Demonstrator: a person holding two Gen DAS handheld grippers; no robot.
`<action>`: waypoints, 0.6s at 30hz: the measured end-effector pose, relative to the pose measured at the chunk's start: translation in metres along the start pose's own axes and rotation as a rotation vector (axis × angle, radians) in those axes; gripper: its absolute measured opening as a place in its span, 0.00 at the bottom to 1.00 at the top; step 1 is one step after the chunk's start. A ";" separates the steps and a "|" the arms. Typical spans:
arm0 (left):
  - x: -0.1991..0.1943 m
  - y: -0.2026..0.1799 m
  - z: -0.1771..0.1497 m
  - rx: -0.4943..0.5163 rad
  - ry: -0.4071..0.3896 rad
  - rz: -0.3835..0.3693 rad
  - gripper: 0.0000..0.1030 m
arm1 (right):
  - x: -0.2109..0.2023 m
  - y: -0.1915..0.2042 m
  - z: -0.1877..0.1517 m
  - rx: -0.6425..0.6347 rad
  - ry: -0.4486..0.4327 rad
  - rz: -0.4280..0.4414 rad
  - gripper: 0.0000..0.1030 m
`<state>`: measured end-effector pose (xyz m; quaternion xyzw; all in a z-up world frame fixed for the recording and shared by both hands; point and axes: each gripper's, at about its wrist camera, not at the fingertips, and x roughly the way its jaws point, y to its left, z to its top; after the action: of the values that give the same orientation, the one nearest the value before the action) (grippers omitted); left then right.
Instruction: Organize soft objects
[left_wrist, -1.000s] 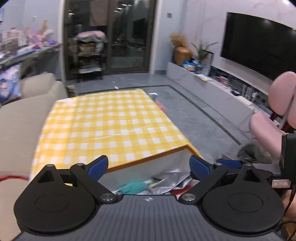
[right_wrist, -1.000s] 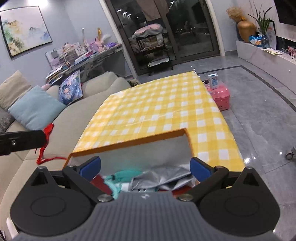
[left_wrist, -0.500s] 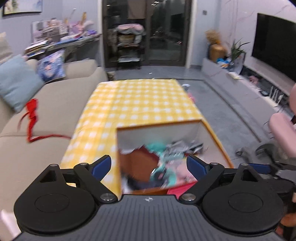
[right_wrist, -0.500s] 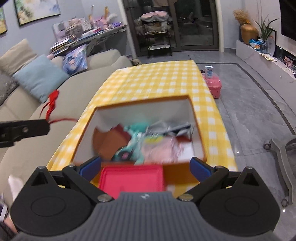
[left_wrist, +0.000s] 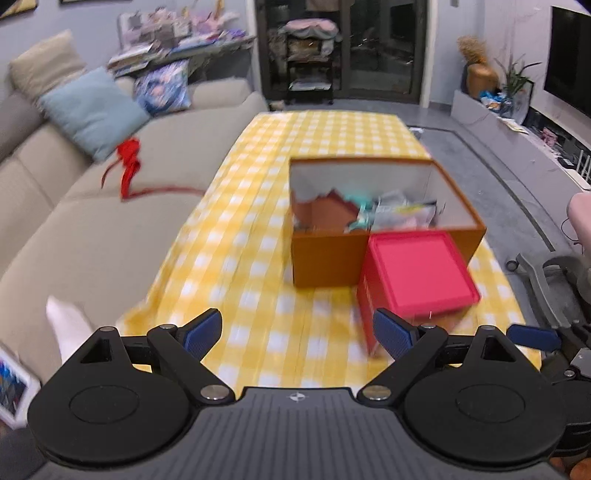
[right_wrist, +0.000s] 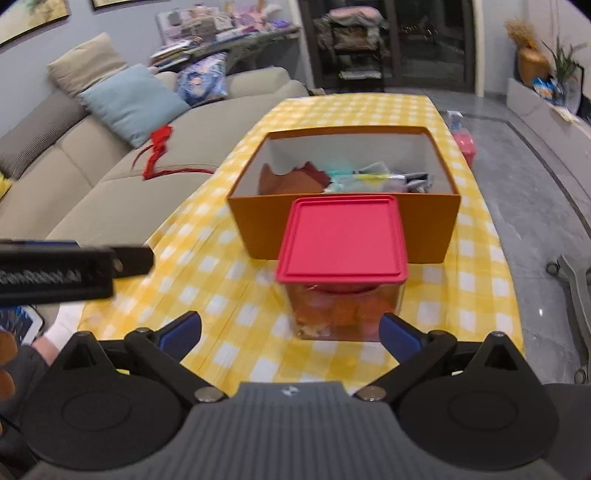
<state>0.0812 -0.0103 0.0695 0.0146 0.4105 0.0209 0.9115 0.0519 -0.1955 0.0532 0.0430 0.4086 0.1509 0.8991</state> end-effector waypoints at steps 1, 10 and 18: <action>-0.002 0.003 -0.008 -0.012 0.002 0.006 1.00 | 0.001 0.003 -0.007 -0.007 -0.019 0.001 0.97; -0.009 0.025 -0.065 -0.088 -0.067 0.043 1.00 | 0.016 0.025 -0.051 -0.125 -0.017 0.036 0.97; -0.005 0.018 -0.090 -0.035 -0.030 -0.022 1.00 | 0.014 0.029 -0.058 -0.142 -0.029 0.056 0.97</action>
<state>0.0103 0.0087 0.0143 -0.0055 0.3965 0.0178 0.9179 0.0107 -0.1657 0.0104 -0.0072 0.3822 0.2041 0.9012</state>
